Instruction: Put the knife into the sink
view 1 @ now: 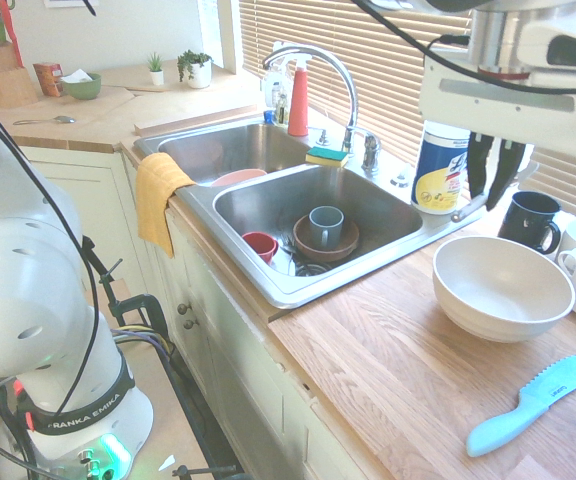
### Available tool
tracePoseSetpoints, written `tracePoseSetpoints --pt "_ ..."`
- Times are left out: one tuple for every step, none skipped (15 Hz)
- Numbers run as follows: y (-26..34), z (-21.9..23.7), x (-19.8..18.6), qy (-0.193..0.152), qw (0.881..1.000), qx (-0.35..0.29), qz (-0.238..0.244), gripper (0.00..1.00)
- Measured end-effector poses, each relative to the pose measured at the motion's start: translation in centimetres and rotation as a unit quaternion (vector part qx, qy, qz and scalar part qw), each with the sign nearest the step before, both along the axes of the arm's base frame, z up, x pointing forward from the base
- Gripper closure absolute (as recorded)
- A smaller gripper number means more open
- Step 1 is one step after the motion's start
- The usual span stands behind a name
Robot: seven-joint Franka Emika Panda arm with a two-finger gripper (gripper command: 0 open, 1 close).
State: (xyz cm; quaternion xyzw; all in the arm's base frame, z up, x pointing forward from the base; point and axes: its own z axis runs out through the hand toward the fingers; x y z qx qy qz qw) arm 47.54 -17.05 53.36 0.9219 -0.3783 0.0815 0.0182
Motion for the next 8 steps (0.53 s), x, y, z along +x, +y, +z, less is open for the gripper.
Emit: tracePoseSetpoints --pt "3.1 0.5 0.3 -0.001 1.000 0.004 -0.017 1.00" --pt "6.2 0.5 0.8 -0.002 0.999 0.006 -0.033 1.00" --pt "9.5 -0.2 1.3 -0.002 0.999 0.008 -0.049 1.00" --pt "12.9 -1.4 1.7 -0.006 0.998 0.016 -0.060 1.00" --pt "15.6 -2.8 2.0 -0.012 0.997 0.022 -0.067 1.00" --pt "17.8 -4.2 2.2 -0.017 0.997 0.026 -0.071 1.00" --pt "19.8 -5.7 2.4 -0.019 0.997 0.029 -0.073 1.00" --pt "21.3 -7.2 2.7 -0.020 0.996 0.033 -0.075 1.00"
